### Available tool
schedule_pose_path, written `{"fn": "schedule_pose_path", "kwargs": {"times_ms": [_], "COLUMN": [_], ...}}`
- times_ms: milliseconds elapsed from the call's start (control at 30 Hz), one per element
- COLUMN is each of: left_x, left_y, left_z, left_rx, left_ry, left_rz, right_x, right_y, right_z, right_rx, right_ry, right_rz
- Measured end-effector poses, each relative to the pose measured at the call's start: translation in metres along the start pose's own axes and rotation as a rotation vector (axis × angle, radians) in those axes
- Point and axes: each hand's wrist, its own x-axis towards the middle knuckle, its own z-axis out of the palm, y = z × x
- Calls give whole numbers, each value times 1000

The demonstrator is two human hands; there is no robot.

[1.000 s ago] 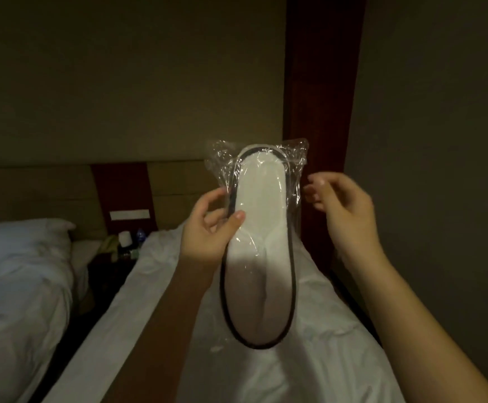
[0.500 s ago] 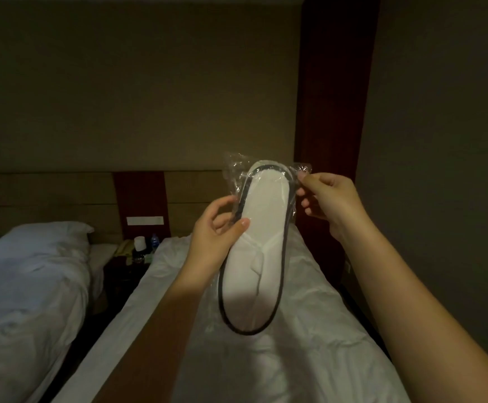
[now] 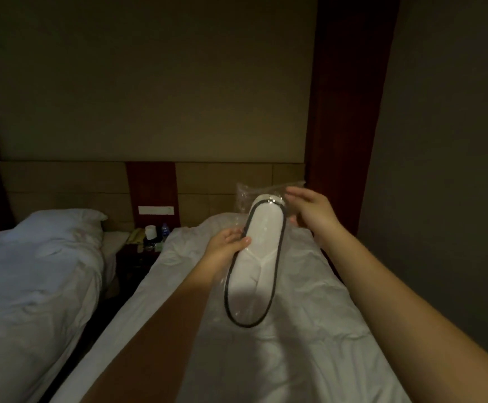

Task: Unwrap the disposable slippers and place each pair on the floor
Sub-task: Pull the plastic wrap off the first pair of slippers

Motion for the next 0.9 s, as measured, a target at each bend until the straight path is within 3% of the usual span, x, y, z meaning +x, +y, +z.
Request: {"fn": "schedule_pose_path", "kwargs": {"times_ms": [133,233,400,467,600,800,900], "left_x": [-12,-17,-20,-20,-20,-21,-23], "left_y": [-25,-33,-34,-34,-30,-21,-19], "left_z": [-11,-14,-20,-23,-24,-37,-54], "left_rx": [89,156,207,189,195,259,424], "left_ry": [-25,-42,-21,-10,-30,-69,58], "left_rz": [-39,-43,-31,-15,5,-19,-31], "right_x": [6,10,18,19,19,16,16], "right_y": [33,42,43,47,56,53,47], "right_z": [-1,-3,-8,-9,-3,-6,-18], "right_rx": [-657,-841,-827,-850,-784,-301,-162], "right_ry": [25,-36,-337,-378,-279,-107,34], "right_rz": [-212,-221,-47,-60,-137,-60,-56]}}
